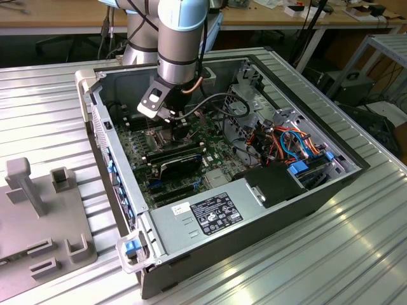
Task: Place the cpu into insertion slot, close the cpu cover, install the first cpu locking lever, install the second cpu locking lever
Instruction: 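Place the cpu into insertion slot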
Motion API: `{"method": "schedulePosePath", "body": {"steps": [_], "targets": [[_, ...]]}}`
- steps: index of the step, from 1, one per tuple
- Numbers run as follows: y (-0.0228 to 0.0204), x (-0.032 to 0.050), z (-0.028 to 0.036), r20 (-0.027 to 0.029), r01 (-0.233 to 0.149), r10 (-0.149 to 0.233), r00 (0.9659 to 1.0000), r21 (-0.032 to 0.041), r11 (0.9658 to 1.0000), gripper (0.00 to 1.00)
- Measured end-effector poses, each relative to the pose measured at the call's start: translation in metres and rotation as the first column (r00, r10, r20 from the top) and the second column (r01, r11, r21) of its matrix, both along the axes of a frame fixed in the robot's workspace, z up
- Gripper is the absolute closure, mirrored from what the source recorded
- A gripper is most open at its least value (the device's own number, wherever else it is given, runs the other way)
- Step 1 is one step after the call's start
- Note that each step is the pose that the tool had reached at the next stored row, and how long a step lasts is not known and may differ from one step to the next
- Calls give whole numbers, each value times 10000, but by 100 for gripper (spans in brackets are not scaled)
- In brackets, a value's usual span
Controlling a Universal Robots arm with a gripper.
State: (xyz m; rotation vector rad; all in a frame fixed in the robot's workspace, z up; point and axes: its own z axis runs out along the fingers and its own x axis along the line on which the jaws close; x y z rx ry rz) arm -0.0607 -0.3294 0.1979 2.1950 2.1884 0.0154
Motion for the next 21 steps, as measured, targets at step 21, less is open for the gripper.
{"method": "schedulePosePath", "body": {"steps": [21], "targets": [[-1,7,1,-7,22,-22,10000,0,10000,40]]}}
